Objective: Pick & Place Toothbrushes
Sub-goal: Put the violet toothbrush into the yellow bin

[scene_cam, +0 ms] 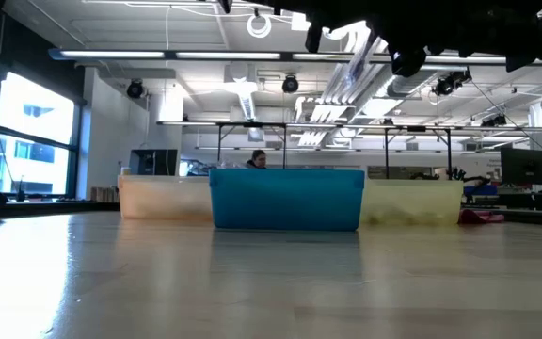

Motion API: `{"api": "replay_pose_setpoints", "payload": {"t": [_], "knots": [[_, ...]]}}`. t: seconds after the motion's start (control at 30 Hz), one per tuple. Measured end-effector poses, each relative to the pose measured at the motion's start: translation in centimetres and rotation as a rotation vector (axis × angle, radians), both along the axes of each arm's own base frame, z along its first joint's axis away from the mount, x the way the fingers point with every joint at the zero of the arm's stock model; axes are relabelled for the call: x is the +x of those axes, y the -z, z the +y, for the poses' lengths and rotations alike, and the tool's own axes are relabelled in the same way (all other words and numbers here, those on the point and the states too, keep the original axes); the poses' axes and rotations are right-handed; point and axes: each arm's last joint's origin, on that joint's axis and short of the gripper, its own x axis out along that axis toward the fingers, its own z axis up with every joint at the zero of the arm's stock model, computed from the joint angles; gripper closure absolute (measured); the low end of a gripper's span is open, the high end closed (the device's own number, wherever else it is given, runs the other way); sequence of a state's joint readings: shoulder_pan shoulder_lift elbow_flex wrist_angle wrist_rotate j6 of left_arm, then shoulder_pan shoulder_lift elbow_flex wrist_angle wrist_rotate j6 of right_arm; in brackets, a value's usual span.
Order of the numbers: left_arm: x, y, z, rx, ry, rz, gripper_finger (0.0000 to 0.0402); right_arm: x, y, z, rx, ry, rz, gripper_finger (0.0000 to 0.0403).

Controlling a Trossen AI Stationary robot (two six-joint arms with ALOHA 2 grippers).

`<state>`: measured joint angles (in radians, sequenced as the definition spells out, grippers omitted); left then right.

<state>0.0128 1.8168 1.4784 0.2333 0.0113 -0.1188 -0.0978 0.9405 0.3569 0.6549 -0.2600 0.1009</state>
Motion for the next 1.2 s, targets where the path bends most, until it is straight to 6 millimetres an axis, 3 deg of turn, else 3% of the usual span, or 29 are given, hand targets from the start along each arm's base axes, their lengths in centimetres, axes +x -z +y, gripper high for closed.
{"api": "replay_pose_setpoints", "payload": {"t": [0.33,0.73,1.2], "knots": [[0.00,0.01,0.00,0.002,0.000,0.001,0.0380,0.02,0.04,-0.11,-0.003,0.038,0.003,0.0387],[-0.02,0.14,0.02,0.009,0.000,0.015,0.0343,0.03,0.14,-0.14,-0.019,0.051,0.012,0.0388],[-0.03,0.26,0.01,0.009,-0.001,0.027,0.0340,0.03,0.17,-0.14,-0.018,0.050,0.014,0.0388]]}}
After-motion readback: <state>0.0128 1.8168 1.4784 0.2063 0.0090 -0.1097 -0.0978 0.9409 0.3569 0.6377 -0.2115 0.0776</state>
